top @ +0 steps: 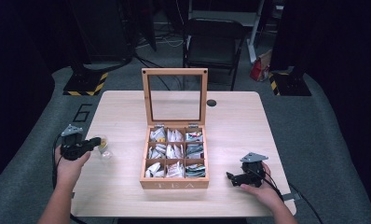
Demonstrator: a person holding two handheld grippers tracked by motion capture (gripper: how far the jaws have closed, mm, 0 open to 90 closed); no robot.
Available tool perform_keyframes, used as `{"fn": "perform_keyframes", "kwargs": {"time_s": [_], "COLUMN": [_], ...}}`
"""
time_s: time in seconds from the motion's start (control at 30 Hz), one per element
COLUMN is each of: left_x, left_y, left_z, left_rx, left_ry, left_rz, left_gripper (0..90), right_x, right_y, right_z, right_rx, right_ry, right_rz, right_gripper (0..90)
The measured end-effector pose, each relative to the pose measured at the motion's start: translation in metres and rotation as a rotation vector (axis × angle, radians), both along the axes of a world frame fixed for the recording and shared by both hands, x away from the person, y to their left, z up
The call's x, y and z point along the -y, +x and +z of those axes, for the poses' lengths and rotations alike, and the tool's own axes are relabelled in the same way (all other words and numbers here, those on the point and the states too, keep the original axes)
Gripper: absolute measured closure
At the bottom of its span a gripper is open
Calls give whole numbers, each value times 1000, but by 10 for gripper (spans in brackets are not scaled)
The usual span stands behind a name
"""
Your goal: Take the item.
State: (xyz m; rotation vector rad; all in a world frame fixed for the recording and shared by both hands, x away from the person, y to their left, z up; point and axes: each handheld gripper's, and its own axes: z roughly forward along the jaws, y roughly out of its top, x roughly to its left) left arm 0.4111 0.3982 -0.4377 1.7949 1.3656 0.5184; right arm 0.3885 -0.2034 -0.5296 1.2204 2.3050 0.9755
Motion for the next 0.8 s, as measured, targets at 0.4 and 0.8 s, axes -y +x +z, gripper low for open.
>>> {"fn": "perform_keyframes", "kwargs": {"time_s": [0.4, 0.8], "left_x": [0, 18], "left_y": [-2, -3], "left_z": [6, 20], "left_rx": [11, 38], "left_ry": [-6, -21], "left_rz": [2, -52], "left_gripper": [709, 600], "right_x": [0, 0], "right_y": [0, 0], "right_z": [0, 0], "right_rx": [1, 1], "right_ry": [1, -1], "right_rz": [3, 1], "right_gripper": [6, 6]}}
